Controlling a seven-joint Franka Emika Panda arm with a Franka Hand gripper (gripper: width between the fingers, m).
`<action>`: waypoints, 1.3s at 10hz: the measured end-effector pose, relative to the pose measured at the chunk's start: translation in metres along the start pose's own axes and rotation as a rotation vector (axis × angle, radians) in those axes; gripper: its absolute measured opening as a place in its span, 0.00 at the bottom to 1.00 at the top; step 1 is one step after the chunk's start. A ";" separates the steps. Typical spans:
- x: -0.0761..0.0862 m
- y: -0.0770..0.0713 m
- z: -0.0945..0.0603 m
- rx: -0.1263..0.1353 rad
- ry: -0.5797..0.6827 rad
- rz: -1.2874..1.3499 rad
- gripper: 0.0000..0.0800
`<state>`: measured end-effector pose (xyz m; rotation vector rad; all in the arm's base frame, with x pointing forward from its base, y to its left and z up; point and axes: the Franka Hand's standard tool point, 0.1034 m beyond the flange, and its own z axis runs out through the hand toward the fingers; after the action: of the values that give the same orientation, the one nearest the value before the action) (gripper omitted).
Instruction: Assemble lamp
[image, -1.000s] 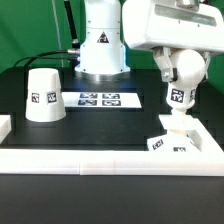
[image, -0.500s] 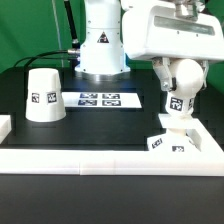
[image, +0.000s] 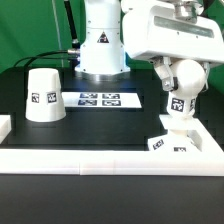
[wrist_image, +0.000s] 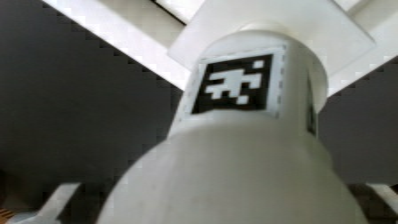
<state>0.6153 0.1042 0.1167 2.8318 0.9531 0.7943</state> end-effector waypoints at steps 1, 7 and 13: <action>0.001 0.000 -0.001 0.001 -0.001 0.000 0.73; 0.008 0.007 -0.013 -0.007 0.006 0.000 0.87; 0.005 0.014 -0.024 -0.005 -0.016 -0.002 0.87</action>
Offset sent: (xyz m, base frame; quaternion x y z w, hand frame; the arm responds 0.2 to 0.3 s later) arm -0.0077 -0.0038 0.0094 -0.0048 -0.0225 0.0038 0.9997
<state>0.6149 0.0931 0.1426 2.8279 0.9510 0.7715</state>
